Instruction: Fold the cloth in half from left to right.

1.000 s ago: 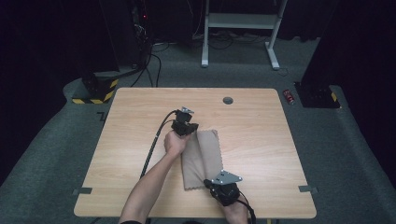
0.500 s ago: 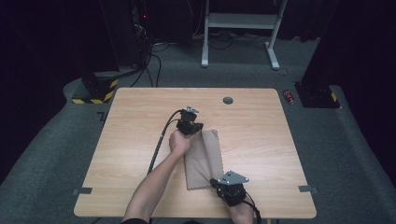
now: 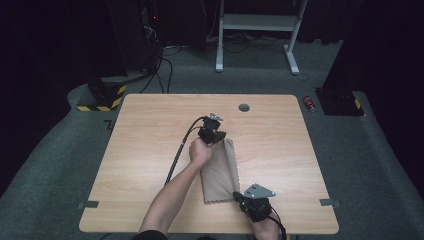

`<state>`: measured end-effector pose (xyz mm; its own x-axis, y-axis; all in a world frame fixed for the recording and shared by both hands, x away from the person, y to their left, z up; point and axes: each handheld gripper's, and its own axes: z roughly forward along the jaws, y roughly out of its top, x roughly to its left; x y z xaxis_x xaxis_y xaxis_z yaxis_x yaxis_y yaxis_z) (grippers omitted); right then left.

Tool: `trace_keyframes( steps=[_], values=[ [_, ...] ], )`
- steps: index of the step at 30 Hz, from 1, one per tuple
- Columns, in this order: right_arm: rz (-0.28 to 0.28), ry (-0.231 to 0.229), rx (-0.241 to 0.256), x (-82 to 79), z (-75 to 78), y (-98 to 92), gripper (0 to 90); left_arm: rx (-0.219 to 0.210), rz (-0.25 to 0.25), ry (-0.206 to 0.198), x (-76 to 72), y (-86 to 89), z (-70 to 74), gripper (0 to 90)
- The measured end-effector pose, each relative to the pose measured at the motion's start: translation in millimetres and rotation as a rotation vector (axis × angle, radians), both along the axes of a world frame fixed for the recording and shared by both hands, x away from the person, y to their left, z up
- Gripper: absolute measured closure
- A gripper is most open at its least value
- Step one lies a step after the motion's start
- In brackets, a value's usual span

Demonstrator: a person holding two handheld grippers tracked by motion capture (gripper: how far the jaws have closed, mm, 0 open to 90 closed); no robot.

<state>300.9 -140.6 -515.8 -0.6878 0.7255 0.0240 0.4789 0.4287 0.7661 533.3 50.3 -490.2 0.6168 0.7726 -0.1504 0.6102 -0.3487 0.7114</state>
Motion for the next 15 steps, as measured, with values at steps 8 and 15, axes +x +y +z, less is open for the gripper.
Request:
trace_keyframes(
  steps=[8,15],
  values=[
    [-0.004,0.004,0.001,-1.7,-1.4,-2.4,89.8,0.008,-0.019,0.000,1.6,-11.1,-1.7,90.0],
    [-0.010,0.003,-0.005,-4.0,-1.6,-6.0,89.8,0.032,-0.049,-0.007,3.2,-23.9,-3.6,90.0]
  ],
)
